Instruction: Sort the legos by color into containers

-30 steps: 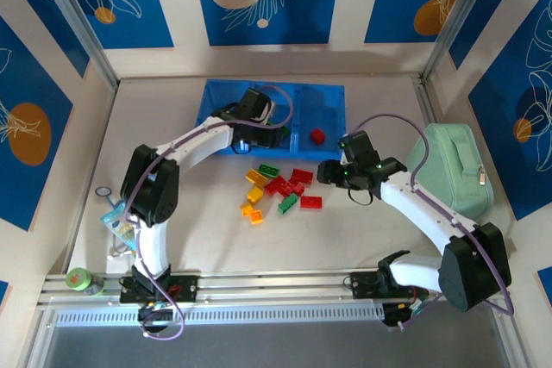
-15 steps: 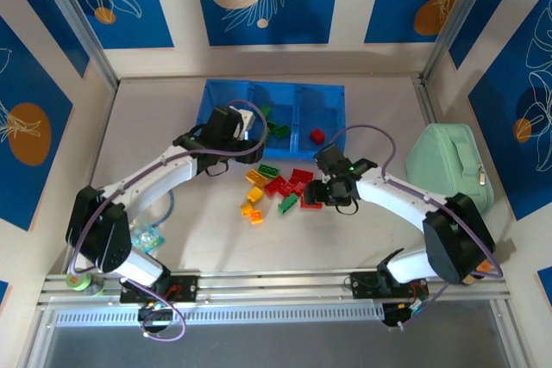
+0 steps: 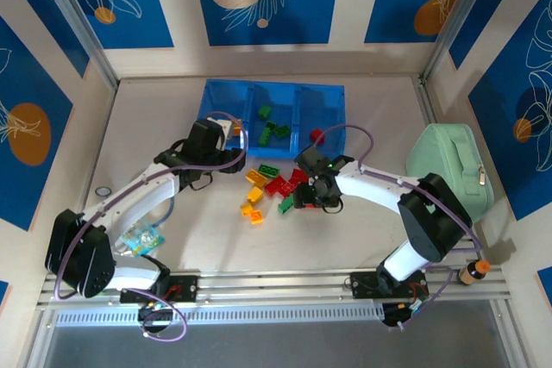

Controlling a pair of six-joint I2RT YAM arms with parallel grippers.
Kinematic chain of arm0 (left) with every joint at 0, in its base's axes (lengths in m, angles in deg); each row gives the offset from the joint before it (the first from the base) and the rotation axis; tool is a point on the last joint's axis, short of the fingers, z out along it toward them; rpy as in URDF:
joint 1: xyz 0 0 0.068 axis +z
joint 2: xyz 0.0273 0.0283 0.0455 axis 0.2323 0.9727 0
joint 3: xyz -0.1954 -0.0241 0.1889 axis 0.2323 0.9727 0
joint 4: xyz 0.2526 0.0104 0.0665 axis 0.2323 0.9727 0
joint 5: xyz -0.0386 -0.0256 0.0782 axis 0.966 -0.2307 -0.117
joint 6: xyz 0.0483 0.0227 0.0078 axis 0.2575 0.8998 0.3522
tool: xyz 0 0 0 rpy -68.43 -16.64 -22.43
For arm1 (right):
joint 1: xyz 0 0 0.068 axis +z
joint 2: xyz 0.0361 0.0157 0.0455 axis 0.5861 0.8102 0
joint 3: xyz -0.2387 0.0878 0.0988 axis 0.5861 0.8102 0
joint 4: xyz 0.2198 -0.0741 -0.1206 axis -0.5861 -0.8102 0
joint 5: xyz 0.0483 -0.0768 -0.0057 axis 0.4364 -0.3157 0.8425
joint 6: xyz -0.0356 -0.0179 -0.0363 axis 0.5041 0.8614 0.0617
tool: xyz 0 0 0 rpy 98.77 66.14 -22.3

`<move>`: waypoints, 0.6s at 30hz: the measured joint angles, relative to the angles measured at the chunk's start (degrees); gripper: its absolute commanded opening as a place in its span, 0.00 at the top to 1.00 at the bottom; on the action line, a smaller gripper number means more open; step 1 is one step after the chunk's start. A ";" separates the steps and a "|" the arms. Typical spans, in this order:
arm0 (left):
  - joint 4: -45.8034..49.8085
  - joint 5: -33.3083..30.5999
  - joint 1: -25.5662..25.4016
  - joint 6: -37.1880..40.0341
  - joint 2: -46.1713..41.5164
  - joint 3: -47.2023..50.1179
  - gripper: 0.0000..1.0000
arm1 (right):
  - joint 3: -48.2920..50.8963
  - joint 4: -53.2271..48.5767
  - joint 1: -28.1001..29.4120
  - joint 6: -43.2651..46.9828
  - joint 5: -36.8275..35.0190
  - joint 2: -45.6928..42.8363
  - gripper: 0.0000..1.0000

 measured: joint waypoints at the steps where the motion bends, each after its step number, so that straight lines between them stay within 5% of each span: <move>1: -0.09 0.00 0.26 -0.02 -0.33 0.26 0.32 | -0.46 -0.24 0.00 -0.17 -0.22 0.42 0.28; 18: -1.29 2.75 12.15 -2.80 -4.81 3.76 0.32 | -6.21 -0.96 0.44 -1.95 -2.89 7.04 0.28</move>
